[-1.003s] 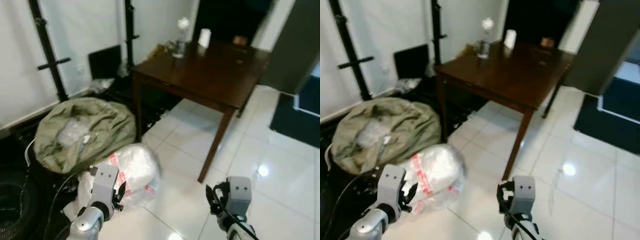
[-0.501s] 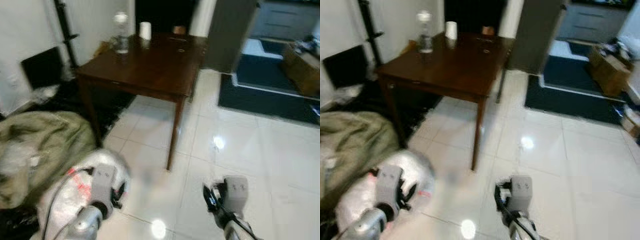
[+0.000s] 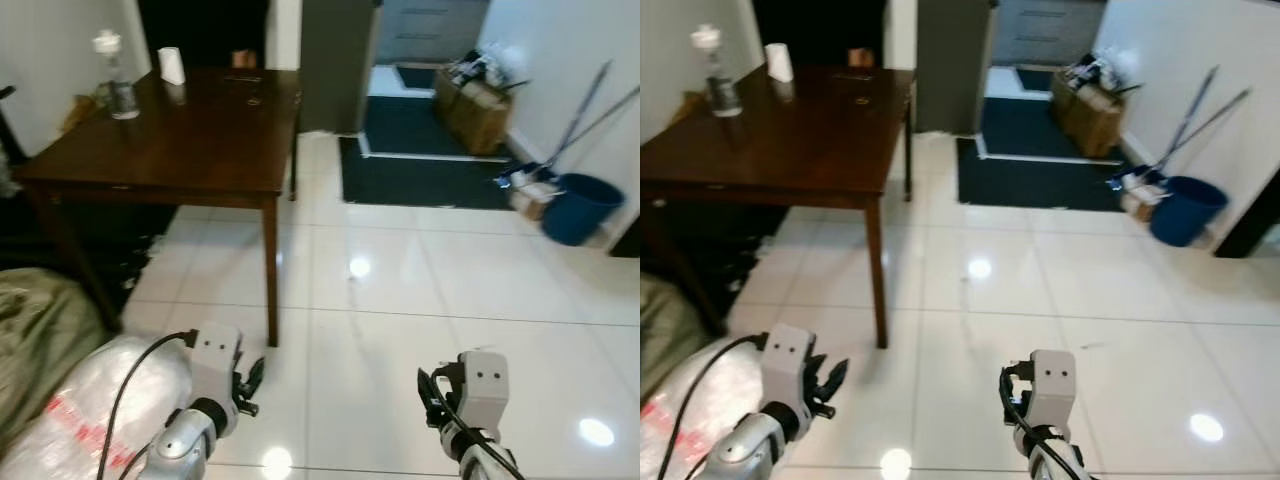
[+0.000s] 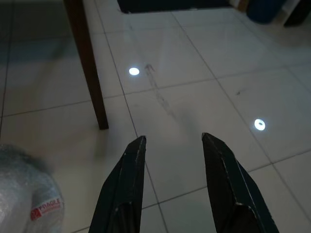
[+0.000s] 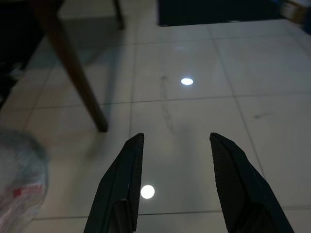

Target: Setting the table

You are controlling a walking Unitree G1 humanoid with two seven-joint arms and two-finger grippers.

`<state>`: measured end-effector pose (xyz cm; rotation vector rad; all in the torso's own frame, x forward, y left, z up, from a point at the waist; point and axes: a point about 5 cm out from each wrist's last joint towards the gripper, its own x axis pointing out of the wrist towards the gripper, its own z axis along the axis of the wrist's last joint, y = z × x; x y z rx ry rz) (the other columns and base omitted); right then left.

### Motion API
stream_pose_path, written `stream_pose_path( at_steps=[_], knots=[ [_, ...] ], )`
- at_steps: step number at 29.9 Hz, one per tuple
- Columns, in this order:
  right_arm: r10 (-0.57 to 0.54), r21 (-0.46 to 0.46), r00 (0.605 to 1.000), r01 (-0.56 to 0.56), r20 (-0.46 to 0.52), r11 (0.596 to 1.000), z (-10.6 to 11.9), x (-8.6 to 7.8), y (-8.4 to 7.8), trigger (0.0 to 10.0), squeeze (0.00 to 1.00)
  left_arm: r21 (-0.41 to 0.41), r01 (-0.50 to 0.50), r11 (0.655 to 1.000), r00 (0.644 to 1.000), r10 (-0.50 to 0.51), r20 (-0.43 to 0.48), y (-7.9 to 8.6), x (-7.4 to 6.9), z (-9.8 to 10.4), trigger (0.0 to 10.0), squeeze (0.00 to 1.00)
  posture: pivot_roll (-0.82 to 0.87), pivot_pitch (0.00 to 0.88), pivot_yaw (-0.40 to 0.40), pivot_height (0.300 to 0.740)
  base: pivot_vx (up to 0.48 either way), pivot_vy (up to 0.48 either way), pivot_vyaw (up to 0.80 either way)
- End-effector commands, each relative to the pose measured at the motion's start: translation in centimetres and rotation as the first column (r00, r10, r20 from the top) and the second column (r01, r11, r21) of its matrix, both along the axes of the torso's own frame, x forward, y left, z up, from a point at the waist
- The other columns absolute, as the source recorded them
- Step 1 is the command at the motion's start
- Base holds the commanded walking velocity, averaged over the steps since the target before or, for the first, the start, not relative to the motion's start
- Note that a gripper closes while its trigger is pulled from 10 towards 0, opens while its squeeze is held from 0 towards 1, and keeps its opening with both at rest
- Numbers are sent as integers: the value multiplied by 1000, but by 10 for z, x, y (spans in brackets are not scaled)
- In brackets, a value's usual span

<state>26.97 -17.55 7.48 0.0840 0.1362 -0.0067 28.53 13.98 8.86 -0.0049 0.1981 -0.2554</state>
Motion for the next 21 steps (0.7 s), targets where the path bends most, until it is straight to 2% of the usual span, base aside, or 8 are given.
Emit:
stream_pose_path(
  at_steps=[1,21],
  knots=[
    [-6,8,999,6,-34,1000,-7,-4,0,10000,0,4,-8,1000,1000,8,-28,3,-3,-6,10000,0,28,71,62,740,0,0,-800],
    [-7,7,999,8,-32,1000,-7,-3,0,10000,0,-14,-1,1000,1000,1,-16,0,0,-5,10000,0,23,69,62,740,0,0,-800]
  ],
)
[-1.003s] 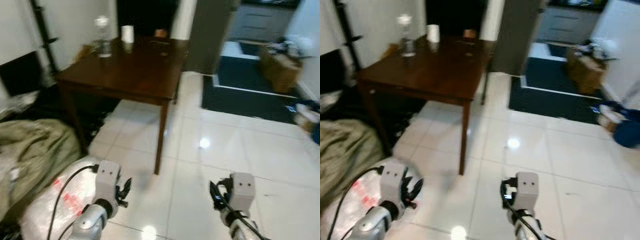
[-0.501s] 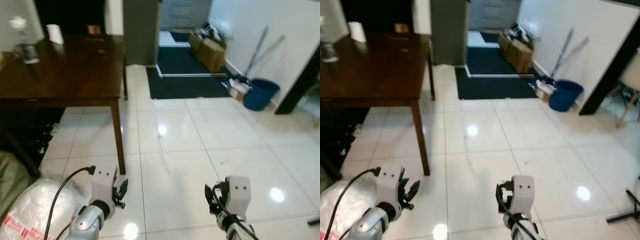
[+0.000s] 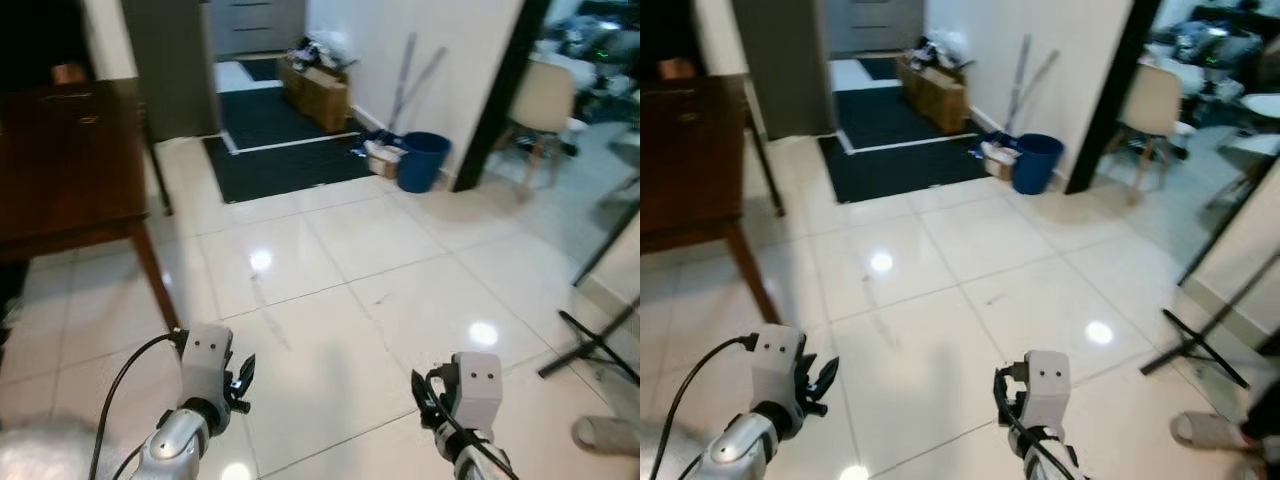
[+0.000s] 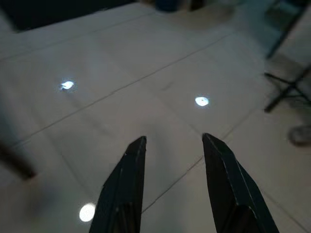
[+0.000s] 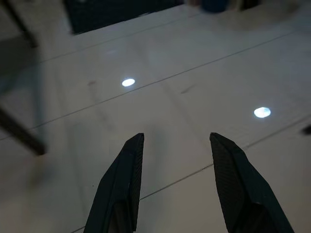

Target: Setting the table

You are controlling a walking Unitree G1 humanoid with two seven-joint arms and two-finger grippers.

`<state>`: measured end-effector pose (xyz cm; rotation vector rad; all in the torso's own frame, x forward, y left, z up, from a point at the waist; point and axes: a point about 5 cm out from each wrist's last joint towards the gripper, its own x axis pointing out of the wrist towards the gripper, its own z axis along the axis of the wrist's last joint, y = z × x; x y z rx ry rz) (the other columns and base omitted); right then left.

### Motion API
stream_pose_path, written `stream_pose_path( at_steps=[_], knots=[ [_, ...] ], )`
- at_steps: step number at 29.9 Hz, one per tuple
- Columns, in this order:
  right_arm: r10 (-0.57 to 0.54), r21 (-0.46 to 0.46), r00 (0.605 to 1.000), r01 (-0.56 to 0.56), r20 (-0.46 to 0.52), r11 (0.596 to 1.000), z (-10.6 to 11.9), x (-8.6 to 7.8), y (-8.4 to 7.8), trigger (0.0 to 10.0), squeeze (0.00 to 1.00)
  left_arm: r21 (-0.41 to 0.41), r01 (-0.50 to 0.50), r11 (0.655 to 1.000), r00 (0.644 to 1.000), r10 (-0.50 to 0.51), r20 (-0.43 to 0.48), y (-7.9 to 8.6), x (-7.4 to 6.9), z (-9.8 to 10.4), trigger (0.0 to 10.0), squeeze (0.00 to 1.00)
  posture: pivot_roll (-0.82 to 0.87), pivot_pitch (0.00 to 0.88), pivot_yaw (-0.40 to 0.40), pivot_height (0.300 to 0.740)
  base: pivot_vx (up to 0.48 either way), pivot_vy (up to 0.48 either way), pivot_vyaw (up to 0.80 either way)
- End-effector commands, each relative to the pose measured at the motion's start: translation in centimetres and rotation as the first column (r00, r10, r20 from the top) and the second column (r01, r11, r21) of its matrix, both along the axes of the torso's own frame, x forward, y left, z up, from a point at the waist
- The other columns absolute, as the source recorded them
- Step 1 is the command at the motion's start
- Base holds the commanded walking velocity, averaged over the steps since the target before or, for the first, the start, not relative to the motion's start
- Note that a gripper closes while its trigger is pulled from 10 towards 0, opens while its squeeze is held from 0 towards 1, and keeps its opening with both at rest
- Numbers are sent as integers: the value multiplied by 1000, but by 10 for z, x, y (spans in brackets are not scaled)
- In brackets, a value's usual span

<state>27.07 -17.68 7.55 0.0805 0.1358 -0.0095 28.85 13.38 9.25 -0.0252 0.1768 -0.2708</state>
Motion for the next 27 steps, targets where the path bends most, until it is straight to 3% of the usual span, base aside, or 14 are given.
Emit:
stream_pose_path(
  at_steps=[1,9,13,27],
  knots=[
    [-5,11,999,5,-32,1000,-7,-4,1,10000,0,12,-13,1000,999,13,-34,6,-3,-8,10000,0,23,68,61,740,0,0,-800],
    [-3,3,1000,3,-21,1000,-6,-4,1,10000,0,26,-14,1000,1000,15,-16,6,-2,-7,10000,0,21,67,62,740,0,0,-800],
    [15,-8,1000,-15,0,1000,-3,-2,4,10000,0,71,-26,997,1000,25,18,6,1,-6,10000,0,22,67,61,740,137,0,0],
    [30,-7,1000,-30,9,1000,-3,-3,9,10000,0,93,-30,995,999,26,44,4,5,-6,10000,0,19,68,61,740,480,0,0]
  ],
)
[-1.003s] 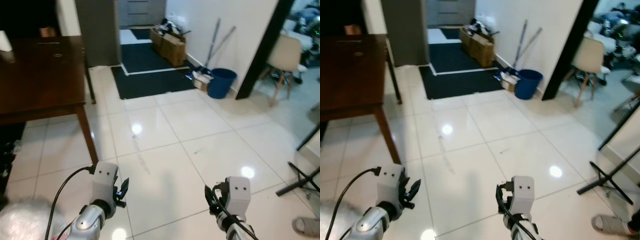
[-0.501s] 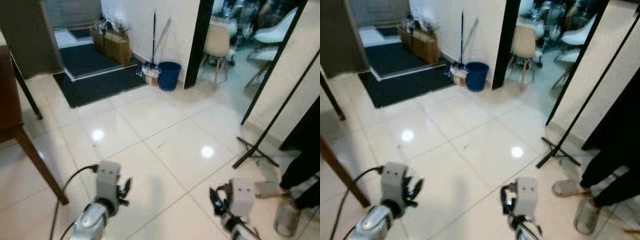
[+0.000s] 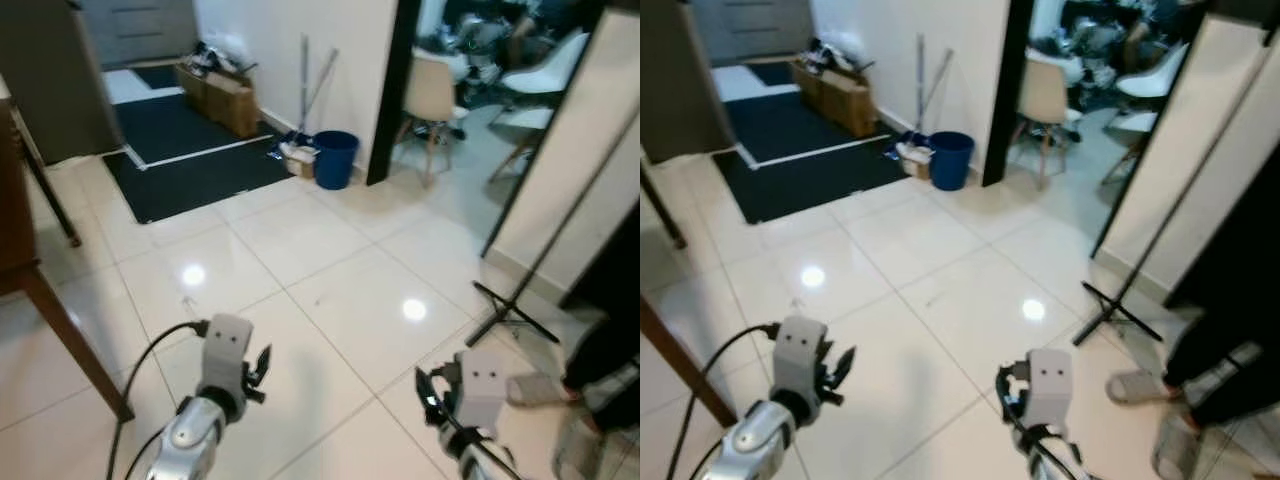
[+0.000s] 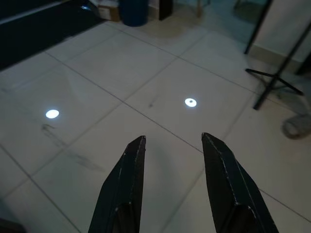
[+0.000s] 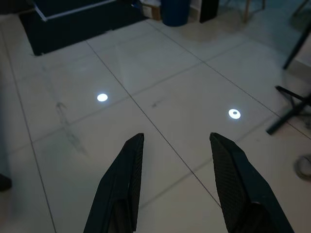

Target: Setting the table

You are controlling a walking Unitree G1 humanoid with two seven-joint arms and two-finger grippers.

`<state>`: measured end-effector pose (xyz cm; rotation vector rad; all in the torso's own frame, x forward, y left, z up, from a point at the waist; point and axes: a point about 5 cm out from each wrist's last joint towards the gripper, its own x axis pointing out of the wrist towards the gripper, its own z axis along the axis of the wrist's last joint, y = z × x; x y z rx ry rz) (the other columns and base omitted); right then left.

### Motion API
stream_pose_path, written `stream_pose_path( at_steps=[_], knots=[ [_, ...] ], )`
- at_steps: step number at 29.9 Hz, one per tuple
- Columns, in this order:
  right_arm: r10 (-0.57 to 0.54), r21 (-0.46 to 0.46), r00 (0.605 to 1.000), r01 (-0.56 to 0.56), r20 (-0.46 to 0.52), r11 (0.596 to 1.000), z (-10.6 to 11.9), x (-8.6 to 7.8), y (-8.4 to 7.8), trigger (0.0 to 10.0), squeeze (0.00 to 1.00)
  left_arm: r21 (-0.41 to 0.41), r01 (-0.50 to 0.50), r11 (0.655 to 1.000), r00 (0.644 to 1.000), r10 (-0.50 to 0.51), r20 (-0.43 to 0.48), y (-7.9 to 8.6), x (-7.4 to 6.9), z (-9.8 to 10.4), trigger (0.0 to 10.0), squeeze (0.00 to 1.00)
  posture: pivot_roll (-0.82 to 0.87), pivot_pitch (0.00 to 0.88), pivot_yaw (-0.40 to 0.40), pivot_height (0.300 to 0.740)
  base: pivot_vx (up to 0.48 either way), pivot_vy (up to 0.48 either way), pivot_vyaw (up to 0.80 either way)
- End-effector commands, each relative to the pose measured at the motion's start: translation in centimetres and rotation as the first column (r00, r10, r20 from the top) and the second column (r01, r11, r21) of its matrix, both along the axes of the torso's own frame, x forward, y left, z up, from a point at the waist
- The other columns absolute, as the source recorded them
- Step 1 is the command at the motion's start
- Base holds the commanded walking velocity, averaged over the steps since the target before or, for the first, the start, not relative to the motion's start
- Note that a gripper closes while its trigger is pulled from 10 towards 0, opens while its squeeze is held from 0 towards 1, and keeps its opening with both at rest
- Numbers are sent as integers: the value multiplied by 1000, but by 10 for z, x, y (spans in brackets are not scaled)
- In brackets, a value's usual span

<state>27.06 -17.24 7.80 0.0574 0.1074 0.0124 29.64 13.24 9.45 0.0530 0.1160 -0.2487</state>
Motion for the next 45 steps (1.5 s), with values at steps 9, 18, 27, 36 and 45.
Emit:
stream_pose_path(
  at_steps=[9,18,27,36,45],
  knots=[
    [9,9,1000,-9,-22,1000,-6,-3,4,10000,0,24,-12,1000,1000,12,-26,4,-3,-9,10000,0,19,69,58,740,480,0,0],
    [8,8,1000,-8,-12,1000,-5,-2,4,10000,0,24,-6,1000,1000,7,-23,3,-2,-9,10000,0,17,65,58,740,480,0,0],
    [28,-21,999,-27,29,999,1,-1,6,10000,0,15,-19,1000,999,19,-47,5,-2,-14,10000,0,14,60,61,740,480,0,0],
    [54,-70,997,-51,48,996,6,-2,7,10000,0,2,-215,977,969,214,-128,46,-5,-27,10000,0,35,92,35,740,480,0,0],
    [82,-71,995,-78,61,994,12,8,8,10000,0,168,-410,896,906,421,-36,87,-17,-26,10000,0,74,118,6,740,480,0,0]
  ],
)
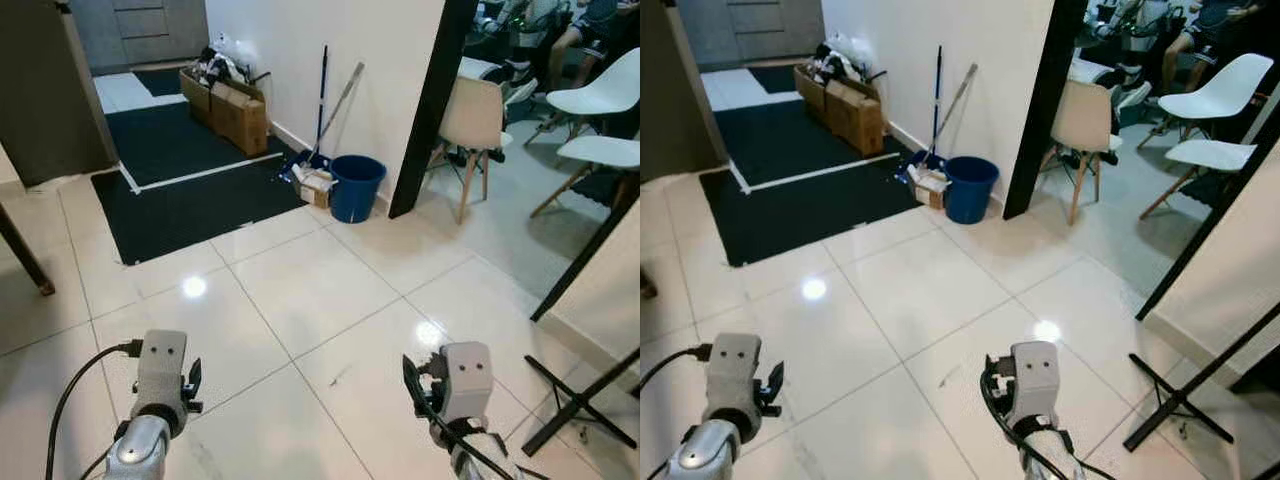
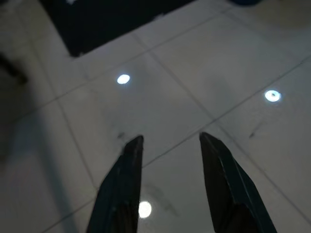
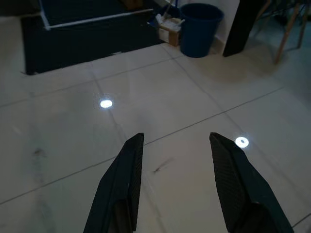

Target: Setting the table

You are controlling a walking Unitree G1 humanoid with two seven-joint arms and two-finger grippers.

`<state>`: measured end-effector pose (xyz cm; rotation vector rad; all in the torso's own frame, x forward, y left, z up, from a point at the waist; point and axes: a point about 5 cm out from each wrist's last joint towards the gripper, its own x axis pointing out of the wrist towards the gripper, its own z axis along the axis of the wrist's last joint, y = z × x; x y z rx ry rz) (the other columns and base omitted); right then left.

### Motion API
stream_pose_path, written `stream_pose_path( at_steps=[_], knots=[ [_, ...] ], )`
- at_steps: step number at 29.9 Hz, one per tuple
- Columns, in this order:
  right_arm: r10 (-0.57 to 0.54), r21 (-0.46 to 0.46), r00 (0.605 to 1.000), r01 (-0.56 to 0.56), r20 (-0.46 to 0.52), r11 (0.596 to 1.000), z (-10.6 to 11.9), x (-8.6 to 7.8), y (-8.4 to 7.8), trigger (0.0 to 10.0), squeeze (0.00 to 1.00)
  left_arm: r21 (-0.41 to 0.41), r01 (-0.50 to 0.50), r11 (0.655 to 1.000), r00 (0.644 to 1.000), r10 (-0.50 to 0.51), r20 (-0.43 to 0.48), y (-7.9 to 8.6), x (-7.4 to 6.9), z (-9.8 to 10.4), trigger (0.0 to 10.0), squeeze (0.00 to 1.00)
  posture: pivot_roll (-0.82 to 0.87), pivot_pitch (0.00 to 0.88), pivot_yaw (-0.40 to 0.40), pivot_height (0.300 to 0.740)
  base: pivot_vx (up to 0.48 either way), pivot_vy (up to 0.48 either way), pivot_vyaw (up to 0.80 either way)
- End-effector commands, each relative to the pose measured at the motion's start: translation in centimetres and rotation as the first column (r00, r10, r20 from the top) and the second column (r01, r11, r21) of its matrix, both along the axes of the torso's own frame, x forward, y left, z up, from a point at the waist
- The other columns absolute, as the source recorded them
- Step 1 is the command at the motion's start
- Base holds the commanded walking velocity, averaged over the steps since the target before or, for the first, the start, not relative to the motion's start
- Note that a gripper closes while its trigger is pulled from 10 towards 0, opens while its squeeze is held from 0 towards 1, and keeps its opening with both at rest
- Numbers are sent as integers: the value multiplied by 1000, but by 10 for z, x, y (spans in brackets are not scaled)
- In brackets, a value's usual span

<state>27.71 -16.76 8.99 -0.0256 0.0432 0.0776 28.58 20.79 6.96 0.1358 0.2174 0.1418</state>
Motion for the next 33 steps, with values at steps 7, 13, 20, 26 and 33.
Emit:
stream_pose_path(
  at_steps=[7,13,20,26,33],
  knots=[
    [86,8,994,-86,63,996,14,6,15,10000,0,18,-127,992,991,126,44,19,-8,3,10000,0,65,129,8,740,480,0,0],
    [146,16,985,-148,90,989,19,2,17,10000,0,17,-199,980,973,195,122,25,-2,16,10000,0,55,127,10,740,480,0,0],
    [174,28,980,-178,96,984,20,2,20,10000,0,18,-240,971,957,233,174,25,4,28,10000,0,52,121,16,740,480,0,0],
    [145,39,986,-149,87,988,19,2,14,10000,0,20,-235,972,958,228,174,24,7,27,10000,0,49,116,22,740,480,0,0],
    [101,71,992,-107,80,992,18,3,6,10000,0,24,-208,978,965,201,170,17,7,26,10000,0,46,115,26,740,480,0,0]
  ],
)
